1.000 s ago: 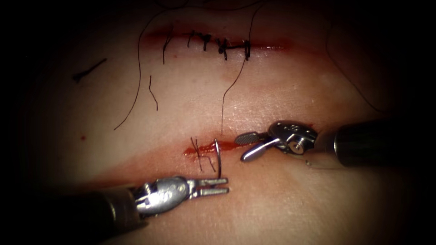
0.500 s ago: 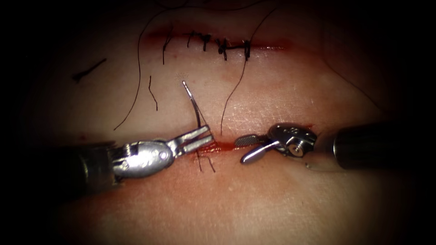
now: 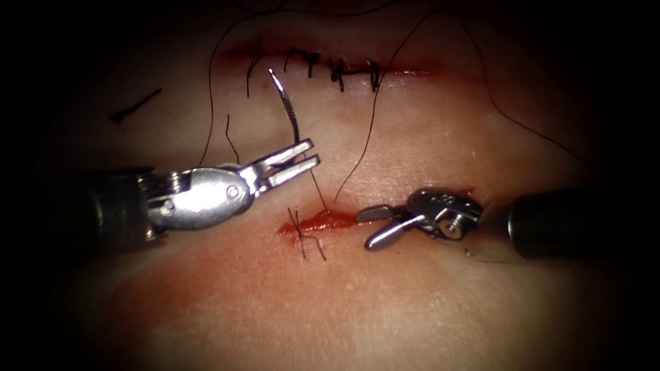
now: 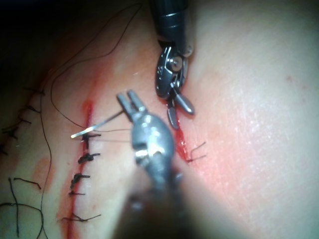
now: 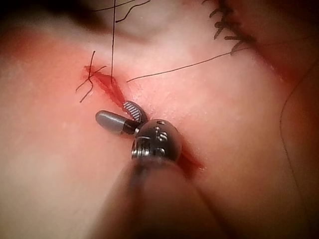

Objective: Wound Closure

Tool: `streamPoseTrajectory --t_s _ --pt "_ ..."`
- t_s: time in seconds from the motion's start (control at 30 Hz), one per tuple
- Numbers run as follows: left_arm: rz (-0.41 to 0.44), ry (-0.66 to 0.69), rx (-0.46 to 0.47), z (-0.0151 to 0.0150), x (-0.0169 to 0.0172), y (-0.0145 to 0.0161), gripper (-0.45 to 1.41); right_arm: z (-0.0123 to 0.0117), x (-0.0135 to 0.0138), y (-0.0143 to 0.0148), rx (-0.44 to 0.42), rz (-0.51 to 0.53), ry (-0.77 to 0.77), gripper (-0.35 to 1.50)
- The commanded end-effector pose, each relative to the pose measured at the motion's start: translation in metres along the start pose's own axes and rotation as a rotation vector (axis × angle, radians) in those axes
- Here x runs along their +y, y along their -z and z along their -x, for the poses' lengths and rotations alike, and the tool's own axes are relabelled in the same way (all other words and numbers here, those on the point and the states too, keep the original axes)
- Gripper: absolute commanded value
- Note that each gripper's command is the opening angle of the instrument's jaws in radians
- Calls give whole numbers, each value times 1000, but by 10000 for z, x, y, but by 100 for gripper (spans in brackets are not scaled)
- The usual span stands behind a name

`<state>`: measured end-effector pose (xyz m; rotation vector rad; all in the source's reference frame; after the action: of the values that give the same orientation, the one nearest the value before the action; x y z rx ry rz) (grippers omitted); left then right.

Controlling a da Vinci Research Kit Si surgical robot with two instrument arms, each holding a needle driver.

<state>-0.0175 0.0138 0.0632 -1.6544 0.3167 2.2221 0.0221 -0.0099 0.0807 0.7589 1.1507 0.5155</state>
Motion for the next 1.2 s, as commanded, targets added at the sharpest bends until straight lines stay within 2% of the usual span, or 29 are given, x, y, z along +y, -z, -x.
streamPoseTrajectory --t_s 0.03,0.3,0.4,0.67,0.87,1.2 --pt "1 -4 1 10 10 -8 -45 -4 -3 -2 2 1 -9 130" --pt "26 -62 -17 57 47 -11 -45 -61 -11 33 12 52 37 128" --pt "34 -72 -21 74 55 -15 -45 -75 -16 39 20 77 23 130" --pt "55 -117 -64 88 72 -38 -45 -79 -24 33 23 85 -27 130" --pt "70 -206 -104 88 91 -51 -45 -81 -16 32 25 92 -78 126" --pt "76 -251 -122 93 102 -55 -45 -86 -3 24 31 106 -121 123"
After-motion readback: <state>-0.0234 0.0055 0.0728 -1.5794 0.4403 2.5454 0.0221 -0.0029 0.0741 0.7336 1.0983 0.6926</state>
